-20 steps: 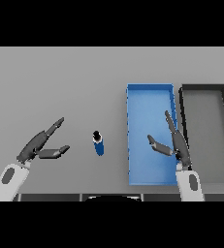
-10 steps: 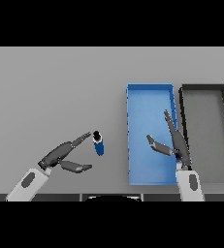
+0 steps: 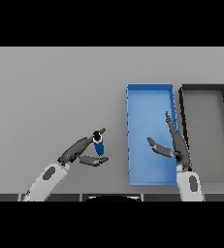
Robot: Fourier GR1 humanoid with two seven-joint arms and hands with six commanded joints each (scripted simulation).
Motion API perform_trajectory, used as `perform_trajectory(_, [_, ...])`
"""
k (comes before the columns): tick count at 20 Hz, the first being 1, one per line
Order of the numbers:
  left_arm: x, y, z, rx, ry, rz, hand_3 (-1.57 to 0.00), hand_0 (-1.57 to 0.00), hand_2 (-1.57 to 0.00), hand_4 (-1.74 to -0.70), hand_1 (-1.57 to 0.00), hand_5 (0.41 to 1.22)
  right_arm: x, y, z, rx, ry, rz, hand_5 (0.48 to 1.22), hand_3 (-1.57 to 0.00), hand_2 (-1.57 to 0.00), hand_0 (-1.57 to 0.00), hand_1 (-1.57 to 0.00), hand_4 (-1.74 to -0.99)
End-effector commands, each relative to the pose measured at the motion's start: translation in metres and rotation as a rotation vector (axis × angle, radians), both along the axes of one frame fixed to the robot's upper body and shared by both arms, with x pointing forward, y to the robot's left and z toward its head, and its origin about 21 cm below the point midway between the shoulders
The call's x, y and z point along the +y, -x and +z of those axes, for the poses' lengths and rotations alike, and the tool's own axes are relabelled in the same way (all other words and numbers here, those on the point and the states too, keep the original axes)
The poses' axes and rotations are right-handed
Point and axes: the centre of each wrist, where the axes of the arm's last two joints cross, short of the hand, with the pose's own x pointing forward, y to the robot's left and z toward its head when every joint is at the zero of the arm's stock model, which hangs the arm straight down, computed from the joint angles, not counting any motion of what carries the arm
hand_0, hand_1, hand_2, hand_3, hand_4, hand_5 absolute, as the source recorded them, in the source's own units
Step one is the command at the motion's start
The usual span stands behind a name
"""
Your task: Pick up the blue pipe and place it into the blue bin.
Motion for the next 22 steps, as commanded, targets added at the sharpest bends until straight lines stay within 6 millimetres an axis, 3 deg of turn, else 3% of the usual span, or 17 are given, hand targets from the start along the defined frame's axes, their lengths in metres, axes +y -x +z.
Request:
perform_trajectory(1, [0.002, -0.001, -0.005, -0.002, 0.009, 0.0, 0.0, 0.0, 0.0, -1.14, 0.0, 0.497, -0.001, 0.001, -0.001, -0.003, -0.013, -0.001, 0.549, 0.0, 0.0, 0.0, 0.0, -1.202])
perform_trajectory(5, [-0.009, -0.006, -0.016, -0.04, 0.02, -0.001, 0.0, 0.0, -0.02, -1.1, 0.0, 0.517, 0.001, 0.001, -0.002, 0.0, -0.004, 0.009, 0.548, 0.0, 0.0, 0.0, 0.0, -1.195])
perform_trajectory(7, [-0.018, -0.012, -0.018, -0.015, 0.072, -0.007, -0.04, 0.0, -0.09, -1.14, 0.0, 0.567, -0.007, -0.001, 0.002, 0.008, 0.007, -0.002, 0.55, 0.0, 0.0, 0.0, 0.0, -1.188])
perform_trajectory(10, [-0.027, -0.014, -0.016, 0.025, 0.176, -0.007, -0.35, -0.04, -0.42, -1.27, -0.25, 0.675, -0.002, 0.001, -0.002, 0.003, -0.004, 0.009, 0.56, 0.0, 0.0, 0.0, 0.0, -1.196])
perform_trajectory(11, [-0.03, -0.011, -0.016, 0.034, 0.201, -0.005, -0.59, -0.18, -0.58, -1.3, -0.41, 0.784, -0.006, 0.003, -0.002, 0.01, 0.004, -0.002, 0.56, 0.0, 0.0, 0.0, 0.0, -1.192])
perform_trajectory(12, [-0.034, -0.011, -0.018, 0.042, 0.213, 0.005, -0.78, -0.42, -0.78, -1.38, -0.64, 0.872, -0.005, 0.002, -0.002, 0.009, 0.005, -0.002, 0.561, 0.0, 0.0, 0.0, 0.0, -1.191])
perform_trajectory(14, [-0.039, -0.01, -0.018, 0.026, 0.218, 0.0, -1.02, -0.83, -1.06, -1.5, -0.98, 0.997, -0.004, -0.001, 0.002, 0.002, 0.003, -0.004, 0.562, 0.0, 0.0, 0.0, 0.0, -1.184])
perform_trajectory(16, [-0.044, -0.005, -0.018, 0.025, 0.225, -0.016, -1.2, -1.1, -1.25, -1.59, -1.19, 1.078, -0.004, 0.0, -0.002, 0.011, 0.017, -0.006, 0.561, 0.0, 0.0, 0.0, 0.0, -1.179])
perform_trajectory(17, [-0.045, -0.005, -0.015, 0.021, 0.215, -0.021, -1.26, -1.19, -1.31, -1.62, -1.27, 1.106, 0.001, 0.0, -0.004, 0.016, 0.014, -0.001, 0.561, 0.0, 0.0, 0.0, 0.0, -1.178])
perform_trajectory(22, [-0.048, 0.0, -0.016, -0.044, 0.212, -0.027, -1.47, -1.45, -1.49, -1.51, -1.47, 1.183, -0.003, -0.002, -0.002, 0.009, 0.02, -0.004, 0.558, 0.0, 0.0, 0.0, 0.0, -1.171])
